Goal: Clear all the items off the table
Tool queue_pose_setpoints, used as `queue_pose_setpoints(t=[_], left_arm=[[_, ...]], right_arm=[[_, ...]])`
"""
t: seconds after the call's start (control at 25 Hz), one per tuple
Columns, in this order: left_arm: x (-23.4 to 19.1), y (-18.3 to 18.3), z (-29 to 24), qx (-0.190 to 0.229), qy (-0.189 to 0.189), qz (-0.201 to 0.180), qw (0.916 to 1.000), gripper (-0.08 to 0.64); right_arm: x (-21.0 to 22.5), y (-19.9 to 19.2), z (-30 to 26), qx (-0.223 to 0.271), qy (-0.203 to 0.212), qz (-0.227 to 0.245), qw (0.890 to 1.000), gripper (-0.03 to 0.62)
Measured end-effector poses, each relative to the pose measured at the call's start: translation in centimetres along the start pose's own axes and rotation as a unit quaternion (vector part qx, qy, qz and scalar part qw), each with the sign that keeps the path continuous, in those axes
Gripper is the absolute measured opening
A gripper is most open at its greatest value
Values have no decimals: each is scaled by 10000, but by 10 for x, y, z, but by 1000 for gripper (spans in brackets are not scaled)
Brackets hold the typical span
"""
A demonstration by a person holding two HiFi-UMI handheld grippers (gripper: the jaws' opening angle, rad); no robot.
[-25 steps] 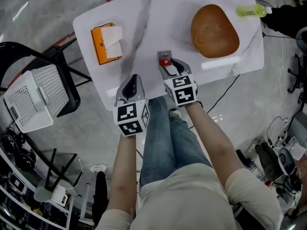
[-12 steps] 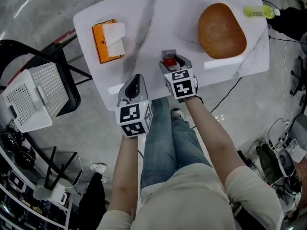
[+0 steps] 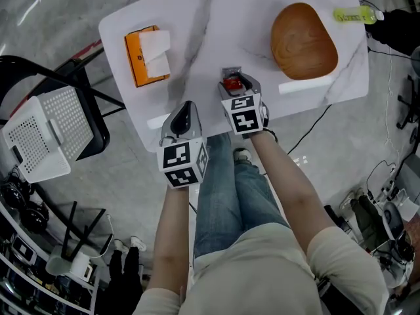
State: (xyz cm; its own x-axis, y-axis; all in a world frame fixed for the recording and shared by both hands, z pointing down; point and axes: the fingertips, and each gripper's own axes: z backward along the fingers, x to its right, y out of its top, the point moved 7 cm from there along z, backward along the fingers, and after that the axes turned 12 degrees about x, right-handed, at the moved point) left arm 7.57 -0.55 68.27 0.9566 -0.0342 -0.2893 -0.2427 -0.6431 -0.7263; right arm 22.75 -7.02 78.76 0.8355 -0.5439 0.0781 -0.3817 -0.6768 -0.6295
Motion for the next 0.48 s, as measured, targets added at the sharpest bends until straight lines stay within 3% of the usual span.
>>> queue_pose_setpoints(t=[0.24, 0.36, 0.48], left_arm=[[-1, 0, 3, 8, 9, 65, 10000, 9], [-1, 0, 4, -13, 3, 75, 10000, 9], [0, 0, 6, -62, -16, 76, 10000, 9]], right_arm=[[6, 0, 2, -48, -82, -53, 9999, 175], [8, 1, 5, -108, -102, -197, 9997, 49], [10, 1, 8, -282, -113, -438, 9986, 26]])
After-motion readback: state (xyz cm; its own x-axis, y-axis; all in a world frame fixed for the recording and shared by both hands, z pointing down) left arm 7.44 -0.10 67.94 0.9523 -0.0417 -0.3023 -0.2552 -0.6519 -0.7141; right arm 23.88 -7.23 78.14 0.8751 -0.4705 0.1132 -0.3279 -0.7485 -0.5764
